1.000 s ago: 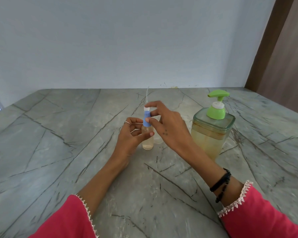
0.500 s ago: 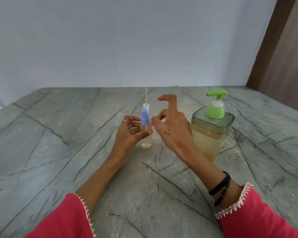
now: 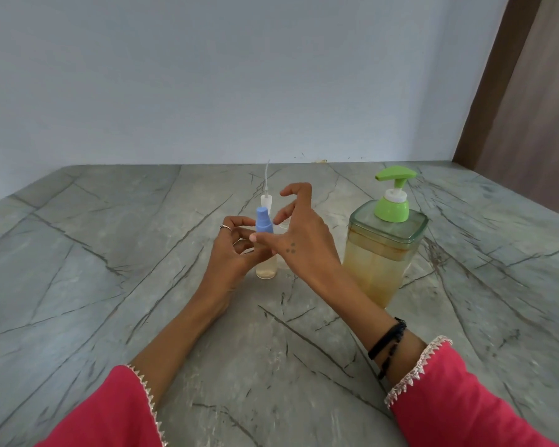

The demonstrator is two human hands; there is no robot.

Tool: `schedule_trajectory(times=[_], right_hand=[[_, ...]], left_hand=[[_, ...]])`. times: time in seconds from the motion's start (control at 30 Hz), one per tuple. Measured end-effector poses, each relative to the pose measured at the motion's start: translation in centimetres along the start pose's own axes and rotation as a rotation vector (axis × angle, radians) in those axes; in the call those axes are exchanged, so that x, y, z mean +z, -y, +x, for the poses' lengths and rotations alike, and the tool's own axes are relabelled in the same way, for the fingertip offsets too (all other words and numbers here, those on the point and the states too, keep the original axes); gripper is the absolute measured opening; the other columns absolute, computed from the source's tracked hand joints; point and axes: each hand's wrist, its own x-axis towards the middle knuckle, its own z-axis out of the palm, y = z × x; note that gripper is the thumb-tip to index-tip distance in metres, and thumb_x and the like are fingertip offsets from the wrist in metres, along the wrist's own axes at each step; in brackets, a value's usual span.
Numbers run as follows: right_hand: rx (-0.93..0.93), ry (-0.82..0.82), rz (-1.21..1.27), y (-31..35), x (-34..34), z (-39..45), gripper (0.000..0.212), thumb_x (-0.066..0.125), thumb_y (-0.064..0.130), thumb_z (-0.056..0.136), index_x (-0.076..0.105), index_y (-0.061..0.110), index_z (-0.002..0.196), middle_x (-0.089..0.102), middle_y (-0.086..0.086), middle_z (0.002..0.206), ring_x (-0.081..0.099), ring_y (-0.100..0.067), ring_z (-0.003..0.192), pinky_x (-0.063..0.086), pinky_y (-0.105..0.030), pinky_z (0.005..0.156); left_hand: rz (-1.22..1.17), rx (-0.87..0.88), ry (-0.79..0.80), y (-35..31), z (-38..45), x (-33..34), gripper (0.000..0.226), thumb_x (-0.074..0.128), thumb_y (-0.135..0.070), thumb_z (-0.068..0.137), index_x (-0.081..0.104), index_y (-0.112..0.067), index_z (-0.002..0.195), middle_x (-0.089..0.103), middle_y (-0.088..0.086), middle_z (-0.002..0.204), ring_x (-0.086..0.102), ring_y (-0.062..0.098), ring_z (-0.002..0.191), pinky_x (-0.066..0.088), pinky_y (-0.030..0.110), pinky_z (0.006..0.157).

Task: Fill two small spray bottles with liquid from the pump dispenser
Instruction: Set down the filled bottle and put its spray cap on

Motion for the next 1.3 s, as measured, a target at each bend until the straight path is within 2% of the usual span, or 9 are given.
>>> schedule_trajectory(times=[0.17,0.23,0.37,0.57,0.67,0.8,0.97,1.17,1.3], right_hand=[[-0.089,0.060,-0.064,0.2,-0.2,-0.4,0.070,0.068,0.025,0.084,0.021,0.032,0.135,0.056,0.008,0.126,0.056,-0.009,0.073,0.048,-0.028,0.070],[-0.095,0.043,-0.027,0.3,-0.1,-0.4,0.066,0.065,0.019,0.085,0.024,0.031,0.135,0.063,0.007,0.117,0.057,-0.007,0.059,0.055,-0.034,0.067],[-0.065,-0.010,-0.045,0.2,0.0,-0.3,0.063,0.073,0.031,0.081,0.029,0.027,0.126,0.060,0.008,0.101,0.060,-0.013,0.077,0.047,-0.024,0.062],[-0.123,0.087,-0.041,0.1,-0.2,-0.3,0.072,0.071,0.028,0.082,0.022,0.032,0.135,0.056,0.006,0.128,0.057,-0.006,0.075,0.049,-0.027,0.073],[-0.097,0.089,0.090,-0.3,0.2,-0.1,0.060,0.068,0.016,0.084,0.031,0.033,0.128,0.066,0.002,0.113,0.057,-0.007,0.049,0.054,-0.031,0.060],[-0.066,0.035,0.147,-0.6,0.5,0.1,0.053,0.073,0.015,0.080,0.032,0.032,0.108,0.069,-0.002,0.102,0.060,-0.011,0.071,0.051,-0.031,0.070],[-0.095,0.013,0.115,-0.5,1.0,-0.2,0.049,0.072,0.016,0.081,0.029,0.029,0.101,0.058,0.012,0.088,0.051,-0.003,0.063,0.046,-0.028,0.064],[-0.156,0.006,0.049,0.1,0.9,-0.6,0.055,0.073,0.029,0.081,0.037,0.029,0.122,0.057,0.009,0.118,0.052,-0.001,0.077,0.044,-0.019,0.070],[-0.221,-0.208,0.012,0.0,0.5,-1.1,0.044,0.064,0.025,0.087,0.040,0.027,0.124,0.048,0.014,0.118,0.046,0.004,0.067,0.037,-0.015,0.058]], left_hand=[[-0.001,0.002,-0.003,0.0,0.0,-0.1,0.041,0.072,-0.004,0.075,0.047,-0.019,0.103,0.063,-0.004,0.089,0.064,-0.007,0.073,0.050,0.009,0.067],[-0.005,0.009,-0.006,0.0,0.0,0.0,0.043,0.073,-0.004,0.074,0.046,-0.018,0.105,0.063,-0.004,0.087,0.064,-0.006,0.073,0.051,0.010,0.069],[0.000,0.031,-0.009,0.0,0.0,-0.1,0.046,0.074,-0.006,0.073,0.045,-0.017,0.107,0.063,-0.005,0.091,0.065,-0.003,0.080,0.051,0.012,0.073],[0.027,0.034,-0.009,0.0,0.2,-0.2,0.049,0.074,-0.004,0.074,0.045,-0.016,0.111,0.063,0.002,0.096,0.064,-0.001,0.080,0.048,0.008,0.070],[0.033,0.045,-0.001,-0.1,0.0,-0.1,0.051,0.075,-0.007,0.073,0.044,-0.018,0.113,0.063,0.001,0.095,0.064,0.004,0.084,0.049,0.012,0.072],[0.102,0.079,-0.035,-0.2,0.1,0.1,0.057,0.078,-0.011,0.070,0.041,-0.023,0.112,0.062,0.002,0.086,0.062,0.003,0.077,0.047,0.005,0.066],[0.149,0.106,-0.054,-0.4,0.2,-0.1,0.058,0.079,-0.008,0.069,0.041,-0.021,0.111,0.060,0.000,0.081,0.061,0.006,0.077,0.046,0.012,0.073],[0.126,0.112,-0.089,-0.3,0.0,-0.4,0.054,0.077,-0.010,0.072,0.042,-0.020,0.112,0.060,-0.002,0.085,0.063,0.015,0.083,0.048,0.018,0.074],[0.082,0.058,-0.147,-0.3,0.2,-0.6,0.055,0.079,-0.014,0.070,0.041,-0.022,0.110,0.061,-0.001,0.102,0.063,0.017,0.091,0.048,0.016,0.076]])
